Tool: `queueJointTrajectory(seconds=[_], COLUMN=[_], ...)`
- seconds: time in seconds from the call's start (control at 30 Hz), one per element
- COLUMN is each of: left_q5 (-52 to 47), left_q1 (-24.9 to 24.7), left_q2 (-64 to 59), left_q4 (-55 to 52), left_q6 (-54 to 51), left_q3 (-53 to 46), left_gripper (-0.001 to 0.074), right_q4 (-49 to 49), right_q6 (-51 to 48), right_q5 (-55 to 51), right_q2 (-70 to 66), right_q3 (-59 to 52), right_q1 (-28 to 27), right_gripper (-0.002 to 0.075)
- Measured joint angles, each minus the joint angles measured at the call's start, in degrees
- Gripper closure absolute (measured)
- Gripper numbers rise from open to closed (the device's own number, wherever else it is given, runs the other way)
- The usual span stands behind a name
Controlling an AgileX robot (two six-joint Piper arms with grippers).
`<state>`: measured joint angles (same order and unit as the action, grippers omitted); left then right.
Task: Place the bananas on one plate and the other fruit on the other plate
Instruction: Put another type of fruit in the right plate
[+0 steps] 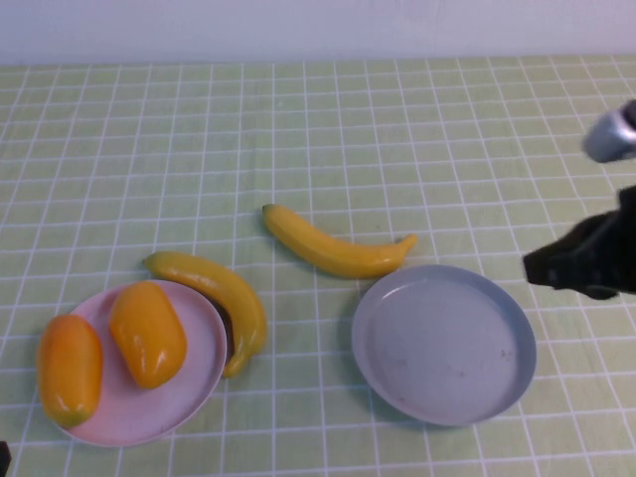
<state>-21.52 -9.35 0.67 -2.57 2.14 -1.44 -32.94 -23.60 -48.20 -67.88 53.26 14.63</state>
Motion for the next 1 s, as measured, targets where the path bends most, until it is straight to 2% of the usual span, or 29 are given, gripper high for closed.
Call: queueJointTrajectory(seconds=[0.2,0.3,0.37,0.5,0.63,0.77,1.0], left_q5=[0.0,0.0,0.0,0.0,0.0,0.0,0.0], left_q1=[0.0,0.0,0.0,0.0,0.0,0.0,0.0], left_q2=[0.0,0.0,0.0,0.0,0.0,0.0,0.0], left_q4=[0.0,0.0,0.0,0.0,0.0,0.0,0.0], left_q6=[0.0,0.0,0.0,0.0,0.0,0.0,0.0], left_q3=[0.0,0.0,0.0,0.0,0.0,0.0,0.0], left_gripper=[0.0738,0.0738,0.0738,0.0738,0.0738,0.0738,0.0738], right_q4=[5.0,7.7,9.8,13.9,18.2,20.4,26.1], right_q6=[-0.1,1.8,4.1,9.9,12.6,13.2,17.5], right_q5=[-1.4,-2.5,-4.2,-8.2,-11.1,-12.1,-12.3], right_q2=[-14.4,-22.7,-28.2,-37.8,-46.2,-54.3,-65.3], right_q3=[13.9,22.1,28.1,39.8,50.7,60.1,72.8], right_q1=[13.1,19.0,21.8,25.3,28.5,30.5,31.0], right_gripper=[0.0737,0.0694,0.0631,0.0466,0.0346,0.0315,0.0309])
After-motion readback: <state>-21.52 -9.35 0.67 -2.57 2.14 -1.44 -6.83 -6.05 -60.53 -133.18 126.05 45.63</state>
